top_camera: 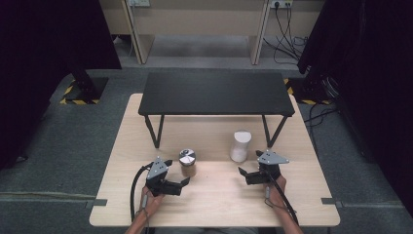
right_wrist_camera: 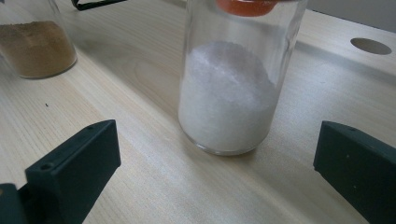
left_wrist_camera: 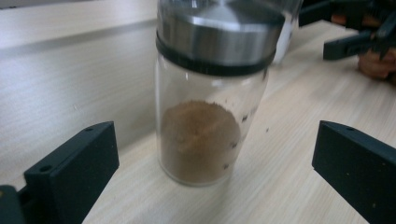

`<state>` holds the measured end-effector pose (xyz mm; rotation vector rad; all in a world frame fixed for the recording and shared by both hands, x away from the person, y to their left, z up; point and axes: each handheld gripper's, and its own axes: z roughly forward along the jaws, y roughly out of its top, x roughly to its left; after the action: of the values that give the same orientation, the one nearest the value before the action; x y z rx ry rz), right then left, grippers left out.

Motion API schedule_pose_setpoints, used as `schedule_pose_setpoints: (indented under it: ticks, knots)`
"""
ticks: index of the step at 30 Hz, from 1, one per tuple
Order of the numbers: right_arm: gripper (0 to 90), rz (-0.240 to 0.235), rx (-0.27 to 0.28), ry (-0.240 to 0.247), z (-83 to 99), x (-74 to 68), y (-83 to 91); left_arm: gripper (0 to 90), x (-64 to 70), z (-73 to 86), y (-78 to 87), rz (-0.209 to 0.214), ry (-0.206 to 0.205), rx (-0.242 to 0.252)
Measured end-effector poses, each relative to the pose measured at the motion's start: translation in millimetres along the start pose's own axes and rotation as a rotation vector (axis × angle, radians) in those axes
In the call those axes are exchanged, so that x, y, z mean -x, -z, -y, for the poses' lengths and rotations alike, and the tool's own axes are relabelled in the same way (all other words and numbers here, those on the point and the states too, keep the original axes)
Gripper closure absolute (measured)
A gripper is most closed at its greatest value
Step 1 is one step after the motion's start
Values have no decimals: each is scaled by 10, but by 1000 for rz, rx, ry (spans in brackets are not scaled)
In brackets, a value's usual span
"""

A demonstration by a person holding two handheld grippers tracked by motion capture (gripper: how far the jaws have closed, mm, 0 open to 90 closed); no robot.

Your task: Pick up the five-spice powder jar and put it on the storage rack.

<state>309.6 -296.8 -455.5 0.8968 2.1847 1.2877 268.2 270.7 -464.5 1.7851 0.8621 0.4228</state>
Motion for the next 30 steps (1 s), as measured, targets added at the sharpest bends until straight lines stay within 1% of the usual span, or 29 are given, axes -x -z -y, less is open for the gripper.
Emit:
schedule_pose_setpoints:
  ticks: [1, 3, 4, 6, 7, 8, 9, 10, 12, 13, 14, 15, 18, 21, 25, 28, 30]
  knots:
    - [6, 0, 0, 0, 0, 0, 0, 0, 15, -5, 2, -8, -2, 0]
    - [6, 1, 0, 3, 0, -2, -1, 1, 70, -28, -7, -39, -2, -11]
    - [6, 1, 0, 3, 0, -2, -1, 1, 77, -44, -13, -43, -5, -19]
    - [6, 0, 0, 3, -1, -1, -1, 0, 77, -32, -14, -35, 2, -11]
    - [6, 0, 0, 3, 0, -2, -1, 0, 82, -40, -15, -36, -4, -14]
    - [6, 0, 0, 3, -1, -3, -1, 0, 98, -56, -18, -43, -10, -23]
    - [6, 0, 0, 4, 0, -2, -1, 2, 116, -62, -21, -50, -5, -28]
    - [6, 0, 1, 4, 1, -3, -1, 2, 113, -64, -21, -49, -1, -30]
    - [6, 0, 0, 4, 0, -3, -1, 0, 87, -57, -14, -35, -7, -31]
    - [6, 0, 1, 5, 1, -3, -1, 0, 88, -65, -16, -36, -4, -40]
    - [6, 0, 1, 5, 1, -3, -1, 0, 68, -69, -12, -25, -8, -46]
    - [6, 0, 1, 5, 1, -3, -1, 7, 57, -57, -4, -18, -15, -44]
    - [6, 0, 1, 5, 2, -3, -1, 22, 48, -53, 12, -14, -11, -39]
    - [6, 1, 0, 6, 0, -7, 0, 46, 59, -55, 32, -21, -12, -29]
    - [6, 1, 0, 6, 1, -6, 0, 53, 59, -67, 38, -23, -10, -27]
    - [6, 1, 1, 6, 1, -6, 0, 58, 94, -93, 24, -40, -18, -32]
    - [6, 1, 0, 7, 1, -6, 0, 73, 109, -95, 11, -40, -2, -29]
